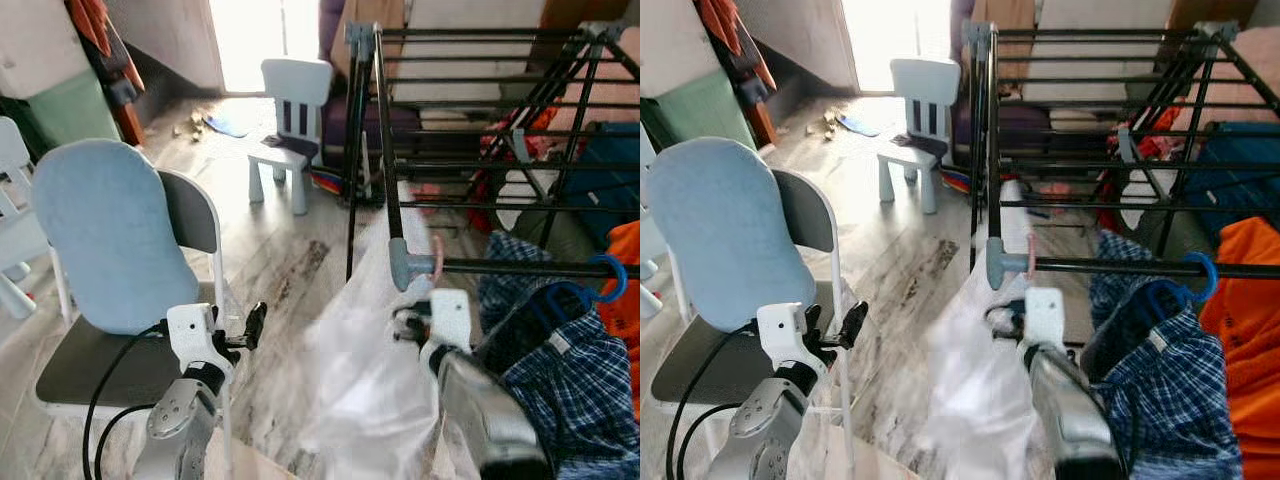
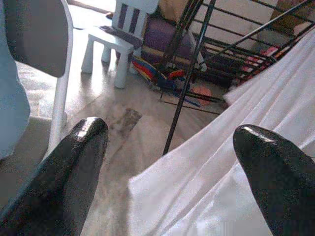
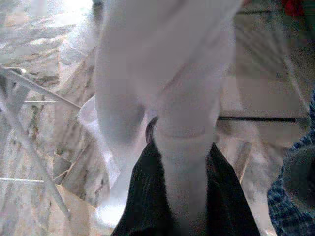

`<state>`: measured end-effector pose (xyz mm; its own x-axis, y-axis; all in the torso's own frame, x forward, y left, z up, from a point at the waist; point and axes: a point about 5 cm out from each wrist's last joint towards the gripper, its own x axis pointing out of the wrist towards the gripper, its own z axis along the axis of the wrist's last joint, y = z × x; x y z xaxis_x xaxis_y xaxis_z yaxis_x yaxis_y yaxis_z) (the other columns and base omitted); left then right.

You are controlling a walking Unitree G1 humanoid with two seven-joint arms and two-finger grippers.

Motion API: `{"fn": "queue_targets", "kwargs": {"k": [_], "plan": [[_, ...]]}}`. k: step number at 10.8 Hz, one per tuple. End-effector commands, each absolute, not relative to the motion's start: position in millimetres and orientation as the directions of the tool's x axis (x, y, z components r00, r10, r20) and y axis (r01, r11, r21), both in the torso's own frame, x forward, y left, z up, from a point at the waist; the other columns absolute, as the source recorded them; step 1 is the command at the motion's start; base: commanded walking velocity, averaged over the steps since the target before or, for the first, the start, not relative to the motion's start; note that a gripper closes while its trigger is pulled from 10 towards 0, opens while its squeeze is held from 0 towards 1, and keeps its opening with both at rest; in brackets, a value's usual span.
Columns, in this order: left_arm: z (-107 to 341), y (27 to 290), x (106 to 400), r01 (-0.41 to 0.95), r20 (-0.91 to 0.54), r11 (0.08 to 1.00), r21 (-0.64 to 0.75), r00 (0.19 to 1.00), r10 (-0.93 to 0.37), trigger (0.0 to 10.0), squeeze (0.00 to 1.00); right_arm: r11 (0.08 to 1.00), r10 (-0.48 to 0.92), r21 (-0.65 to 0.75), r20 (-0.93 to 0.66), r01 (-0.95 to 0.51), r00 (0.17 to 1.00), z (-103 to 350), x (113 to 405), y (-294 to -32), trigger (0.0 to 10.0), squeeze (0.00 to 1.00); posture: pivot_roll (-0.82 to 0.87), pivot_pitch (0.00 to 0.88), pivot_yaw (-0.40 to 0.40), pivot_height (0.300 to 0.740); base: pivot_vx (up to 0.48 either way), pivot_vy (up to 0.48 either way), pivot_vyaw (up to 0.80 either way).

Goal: Hang hanger

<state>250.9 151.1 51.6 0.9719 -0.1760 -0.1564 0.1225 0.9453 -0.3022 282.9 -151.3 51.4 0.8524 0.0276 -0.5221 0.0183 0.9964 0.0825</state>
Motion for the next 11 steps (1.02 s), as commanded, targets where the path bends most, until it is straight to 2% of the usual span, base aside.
{"fn": "queue_targets", "kwargs": {"k": [1,2,3,4,8,11], "plan": [[52.3,152.5,250.9,0.126,-0.16,0.948,-0.291,0.971,-0.178,10.0,0.0,0.994,0.008,0.095,-0.5,0.046,0.866,60.4,289.9,-153.2,10.0,0.0,-0.2,0.0,0.029,0.74,0.0,0.0,0.0],[51.8,151.9,250.6,0.128,-0.163,0.948,-0.291,0.97,-0.181,10.0,0.0,0.995,0.02,0.093,-0.507,0.032,0.862,60.9,290.5,-151.4,10.0,0.0,-0.2,0.0,0.029,0.74,0.0,0.0,0.0],[50.8,150.9,250.3,0.132,-0.168,0.947,-0.293,0.968,-0.187,10.0,0.0,0.993,0.068,0.117,-0.575,0.0,0.815,52.9,287.9,-145.2,10.0,0.0,-0.2,0.0,0.03,0.74,0.0,0.0,0.0],[50.8,149.9,250.7,0.134,-0.168,0.947,-0.294,0.968,-0.189,10.0,0.0,0.989,0.047,0.139,-0.588,0.043,0.808,50.9,287.8,-148.1,10.0,0.0,-0.2,0.0,0.029,0.74,0.0,0.0,0.0],[51.0,149.7,252.4,0.137,-0.17,0.946,-0.292,0.966,-0.193,10.0,0.0,0.982,-0.025,0.144,-0.553,0.125,0.833,61.0,297.0,-163.5,10.0,0.0,-0.21,0.0,0.035,0.74,0.0,0.0,0.0],[51.5,147.6,254.9,0.147,-0.172,0.946,-0.289,0.964,-0.202,10.0,0.0,0.976,0.006,0.178,-0.606,0.128,0.795,60.5,300.9,-166.6,10.0,0.0,-0.21,0.0,0.038,0.74,0.0,0.0,0.0]]}}
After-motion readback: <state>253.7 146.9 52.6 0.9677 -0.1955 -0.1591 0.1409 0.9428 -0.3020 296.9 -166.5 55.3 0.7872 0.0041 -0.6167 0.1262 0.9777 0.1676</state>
